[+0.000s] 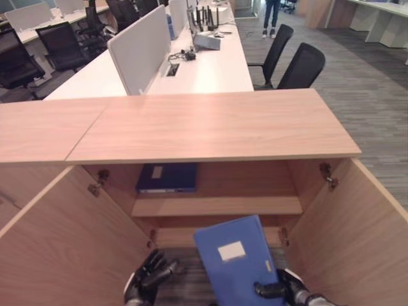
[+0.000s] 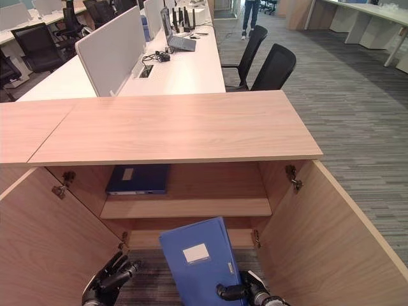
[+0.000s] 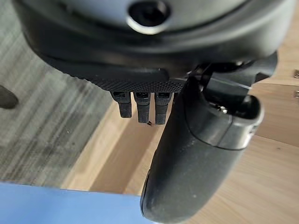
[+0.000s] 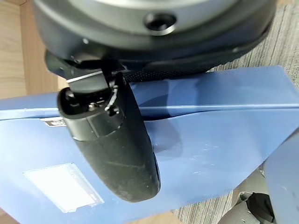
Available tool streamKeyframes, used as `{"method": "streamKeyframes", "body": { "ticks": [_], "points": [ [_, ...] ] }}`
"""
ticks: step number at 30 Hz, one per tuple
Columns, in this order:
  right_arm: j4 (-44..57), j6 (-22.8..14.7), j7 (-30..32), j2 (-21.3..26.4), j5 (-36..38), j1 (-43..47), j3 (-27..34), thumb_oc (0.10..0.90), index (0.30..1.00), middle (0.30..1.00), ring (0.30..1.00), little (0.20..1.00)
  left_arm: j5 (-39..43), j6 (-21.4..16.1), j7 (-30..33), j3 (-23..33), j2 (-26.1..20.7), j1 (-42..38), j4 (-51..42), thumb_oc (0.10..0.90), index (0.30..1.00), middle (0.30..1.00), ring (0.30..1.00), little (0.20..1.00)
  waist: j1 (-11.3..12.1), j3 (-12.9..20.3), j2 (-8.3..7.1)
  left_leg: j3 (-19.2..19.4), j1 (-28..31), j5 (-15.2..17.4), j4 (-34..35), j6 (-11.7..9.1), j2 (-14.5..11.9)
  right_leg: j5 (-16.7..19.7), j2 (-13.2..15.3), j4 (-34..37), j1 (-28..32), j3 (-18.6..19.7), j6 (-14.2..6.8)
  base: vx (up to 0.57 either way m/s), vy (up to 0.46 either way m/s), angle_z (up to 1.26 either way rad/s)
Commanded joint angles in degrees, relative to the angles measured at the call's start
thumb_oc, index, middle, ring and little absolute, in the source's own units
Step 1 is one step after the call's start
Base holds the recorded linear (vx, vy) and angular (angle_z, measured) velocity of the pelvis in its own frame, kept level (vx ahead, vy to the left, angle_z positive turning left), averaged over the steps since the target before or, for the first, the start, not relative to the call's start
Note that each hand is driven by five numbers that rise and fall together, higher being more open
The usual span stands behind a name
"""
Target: Put the empty folder in the office cabinet
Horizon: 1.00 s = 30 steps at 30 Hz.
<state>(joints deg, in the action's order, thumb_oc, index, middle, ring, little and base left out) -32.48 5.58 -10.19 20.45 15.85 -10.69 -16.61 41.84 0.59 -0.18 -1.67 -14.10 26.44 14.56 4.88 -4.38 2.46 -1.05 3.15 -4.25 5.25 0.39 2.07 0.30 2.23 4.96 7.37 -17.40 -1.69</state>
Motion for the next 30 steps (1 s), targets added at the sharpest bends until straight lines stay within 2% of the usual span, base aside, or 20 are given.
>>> {"method": "streamKeyframes", "body": {
  "ticks": [1, 5, 9, 10, 11, 14, 15, 22, 23, 24, 25, 26, 28, 30],
  "points": [
    [0.71, -1.59, 0.43, -3.01, 6.48, 5.73, -2.65, 0.400, 0.300, 0.300, 0.300, 0.300, 8.91, -2.46, 0.91, -0.42, 3.74, -7.45, 2.47, 0.800, 0.900, 0.900, 0.900, 0.900, 0.07, 0.76, -2.26, 1.05, 1.53, 6.55, -0.25, -1.92, -0.80, -1.49, 2.76, 0.04, 0.80, -2.38, -3.81, 0.00, 0.000, 0.00],
    [0.73, -0.34, 0.88, -7.41, 19.18, 8.72, -5.63, 0.400, 0.300, 0.300, 0.300, 0.300, 15.13, -1.02, 2.74, -4.46, 6.64, -9.53, 8.50, 0.800, 0.900, 0.900, 0.900, 0.900, 0.26, 0.33, -2.15, 1.02, 1.64, 6.58, -0.25, -2.00, -0.74, -1.41, 2.67, 0.04, 0.86, -2.17, -3.78, 0.00, 0.000, 0.00],
    [2.12, 1.63, 0.50, -11.18, 33.84, 11.87, -9.79, 0.400, 0.300, 0.300, 0.300, 0.300, 16.20, 1.30, 3.12, -8.29, 7.15, -9.28, 14.64, 0.800, 0.900, 0.900, 0.900, 0.900, 0.72, 0.24, -1.83, 1.11, 1.77, 6.64, -0.25, -2.13, -0.72, -1.31, 2.57, 0.04, 0.85, -1.82, -3.72, 0.00, 0.000, 0.00],
    [2.12, 1.63, 0.51, -11.18, 33.85, 11.88, -9.79, 0.400, 0.300, 0.300, 0.300, 0.300, 16.20, 1.30, 3.12, -8.28, 7.15, -9.30, 14.65, 0.800, 0.900, 0.900, 0.900, 0.900, 0.67, 0.36, -1.85, 1.06, 1.60, 6.58, -0.25, -2.12, -0.69, -1.28, 2.59, 0.04, 0.70, -1.87, -3.72, 0.00, 0.007, 0.04],
    [2.35, 1.99, 0.71, -12.02, 37.20, 13.11, -10.21, 0.400, 0.300, 0.300, 0.300, 0.300, 15.80, 1.79, 3.09, -9.04, 7.27, -9.09, 16.62, 0.800, 0.900, 0.900, 0.900, 0.900, 0.91, 0.27, -1.74, 1.13, 1.82, 6.65, -0.25, -2.16, -0.71, -1.29, 2.51, 0.04, 0.88, -1.70, -3.68, 0.00, 0.000, 0.00],
    [2.56, 0.34, 2.43, -16.13, 48.87, 16.97, -10.13, 0.400, 0.300, 0.300, 0.300, 0.300, 15.72, 3.23, 2.97, -10.10, 7.92, -9.46, 22.52, 0.800, 0.900, 0.900, 0.900, 0.900, 1.52, 0.41, -1.57, 1.32, 1.95, 6.65, -0.25, -2.21, -0.73, -1.19, 2.42, 0.04, 0.89, -1.44, -3.53, 0.00, 0.005, -0.01],
    [4.25, -1.39, 3.17, -17.76, 53.78, 18.26, -9.36, 0.400, 0.300, 0.300, 0.300, 0.300, 16.10, 3.20, 3.42, -9.12, 8.44, -10.03, 25.69, 0.800, 0.900, 0.900, 0.900, 0.900, 1.79, 0.44, -1.54, 1.27, 2.05, 6.63, -0.25, -2.23, -0.74, -1.16, 2.34, 0.04, 0.88, -1.19, -3.40, 0.00, 0.000, 0.00],
    [8.05, -8.29, 4.48, -21.02, 63.11, 19.90, -3.97, 0.400, 0.300, 0.300, 0.300, 0.300, 12.95, 2.89, 3.36, -3.08, 9.19, -12.53, 38.07, 0.800, 0.900, 0.900, 0.900, 0.900, 2.22, 0.94, -1.57, 1.35, 2.40, 6.71, -0.25, -2.41, -0.80, -1.25, 2.36, 0.04, 1.28, -1.35, -3.23, 0.00, 0.000, 0.00],
    [8.04, -8.29, 4.48, -21.03, 63.11, 19.94, -3.95, 0.400, 0.300, 0.300, 0.300, 0.300, 12.94, 2.88, 3.34, -3.07, 9.19, -12.57, 38.10, 0.800, 0.900, 0.900, 0.900, 0.900, 2.17, 1.04, -1.61, 1.30, 2.21, 6.61, -0.25, -2.38, -0.76, -1.19, 2.40, 0.04, 1.11, -1.41, -3.24, 0.03, 0.022, 0.00],
    [7.33, -10.16, 5.43, -21.74, 64.69, 20.64, -1.64, 0.400, 0.300, 0.300, 0.300, 0.300, 11.23, 2.69, 3.26, -1.22, 8.89, -13.47, 42.16, 0.800, 0.900, 0.900, 0.900, 0.900, 2.31, 1.20, -1.47, 1.34, 2.39, 6.71, -0.25, -2.40, -0.78, -1.21, 2.45, 0.04, 1.29, -1.51, -3.26, 0.00, 0.000, 0.00],
    [7.31, -10.16, 5.42, -21.74, 64.69, 20.70, -1.62, 0.400, 0.300, 0.300, 0.300, 0.300, 11.22, 2.68, 3.24, -1.20, 8.88, -13.52, 42.19, 0.800, 0.900, 0.900, 0.900, 0.900, 2.26, 1.29, -1.52, 1.28, 2.19, 6.60, -0.25, -2.38, -0.73, -1.15, 2.49, 0.04, 1.12, -1.57, -3.27, 0.05, 0.041, 0.00],
    [5.97, -10.60, 6.18, -22.07, 65.34, 21.55, 0.50, 0.400, 0.300, 0.300, 0.300, 0.300, 8.85, 2.99, 2.93, 0.45, 8.79, -14.31, 47.84, 0.800, 0.900, 0.900, 0.900, 0.900, 2.37, 1.43, -1.39, 1.30, 2.33, 6.68, -0.25, -2.42, -0.73, -1.12, 2.52, 0.04, 1.20, -1.65, -3.28, 0.03, 0.039, -0.03],
    [4.96, -10.97, 6.87, -21.90, 65.38, 22.73, 1.87, 0.400, 0.300, 0.300, 0.300, 0.300, 8.08, 3.35, 2.38, 1.80, 8.76, -14.64, 51.92, 0.800, 0.900, 0.900, 0.900, 0.900, 2.58, 1.53, -1.33, 1.25, 2.11, 6.57, -0.25, -2.44, -0.65, -1.00, 2.63, 0.04, 0.95, -1.73, -3.32, 0.03, 0.038, -0.04],
    [4.97, -10.82, 7.51, -21.64, 65.13, 23.11, 3.01, 0.400, 0.300, 0.300, 0.300, 0.300, 7.94, 3.25, 2.41, 2.73, 8.71, -14.64, 52.98, 0.800, 0.900, 0.900, 0.900, 0.900, 2.65, 1.74, -1.30, 1.14, 1.78, 6.37, -0.25, -2.41, -0.55, -0.87, 2.77, 0.04, 0.65, -1.92, -3.39, 0.02, 0.039, 0.03]
  ]
}}
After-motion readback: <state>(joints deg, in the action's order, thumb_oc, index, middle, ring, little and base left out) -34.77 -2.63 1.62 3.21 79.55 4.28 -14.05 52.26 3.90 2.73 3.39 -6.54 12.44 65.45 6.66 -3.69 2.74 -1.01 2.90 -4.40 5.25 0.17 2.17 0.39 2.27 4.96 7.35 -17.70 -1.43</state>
